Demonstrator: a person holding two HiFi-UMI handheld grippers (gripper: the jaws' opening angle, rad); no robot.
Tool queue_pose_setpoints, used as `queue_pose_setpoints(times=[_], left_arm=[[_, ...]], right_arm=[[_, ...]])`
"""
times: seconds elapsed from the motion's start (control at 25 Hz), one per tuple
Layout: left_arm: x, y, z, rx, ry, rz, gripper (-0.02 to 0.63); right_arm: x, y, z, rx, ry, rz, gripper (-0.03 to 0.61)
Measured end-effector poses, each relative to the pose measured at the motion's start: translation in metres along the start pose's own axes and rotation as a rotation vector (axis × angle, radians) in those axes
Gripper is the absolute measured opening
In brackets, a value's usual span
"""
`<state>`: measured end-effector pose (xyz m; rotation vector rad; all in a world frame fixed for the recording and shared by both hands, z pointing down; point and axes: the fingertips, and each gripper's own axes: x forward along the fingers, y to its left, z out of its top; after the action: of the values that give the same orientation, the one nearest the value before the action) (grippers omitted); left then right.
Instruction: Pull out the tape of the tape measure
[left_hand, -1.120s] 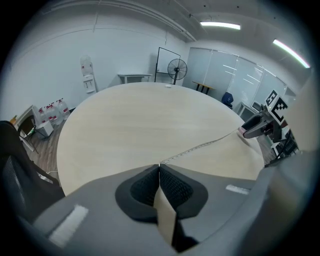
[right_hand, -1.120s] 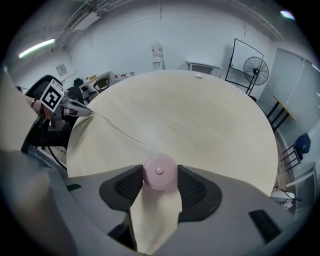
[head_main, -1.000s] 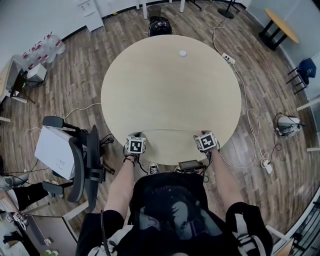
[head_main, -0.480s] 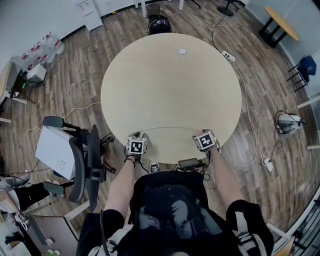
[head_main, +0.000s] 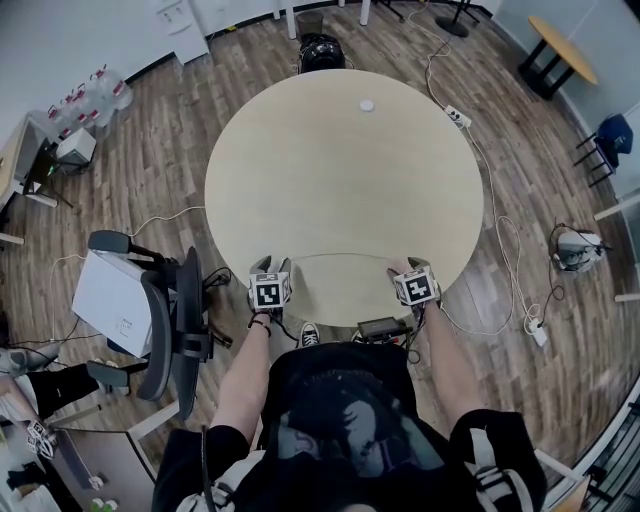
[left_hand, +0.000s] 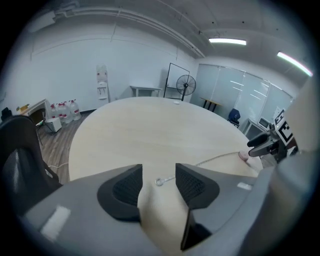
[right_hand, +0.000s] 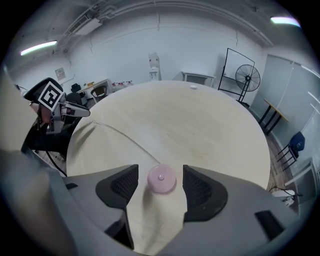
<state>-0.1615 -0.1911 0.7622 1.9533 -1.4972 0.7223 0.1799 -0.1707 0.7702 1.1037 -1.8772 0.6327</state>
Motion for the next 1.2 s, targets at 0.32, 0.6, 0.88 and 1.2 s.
queue_pose_setpoints(times=[0.32, 0.6, 0.88, 1.2], left_arm=[[-0.058, -0.016, 0.099, 0.107, -0.309, 0.036, 0.207], [-0.160, -0.056, 0.189, 0.235, -0.665, 0.051, 0.206], [-0.258, -0.090, 0.242, 0.264, -0.928, 0.063, 0.206], [-0.306, -0.112, 0.266, 0.295, -1.043, 0.080, 0.189]], right_arm=[[-0.058, -0.006, 0.068, -0.064, -0.261, -0.095, 0.276], [-0.170, 0.002, 0.143, -0.100, -0.634, -0.208, 0.264], [-0.277, 0.019, 0.181, -0.164, -0.895, -0.284, 0.267], [-0.325, 0.030, 0.192, -0.184, -1.039, -0.296, 0.198]])
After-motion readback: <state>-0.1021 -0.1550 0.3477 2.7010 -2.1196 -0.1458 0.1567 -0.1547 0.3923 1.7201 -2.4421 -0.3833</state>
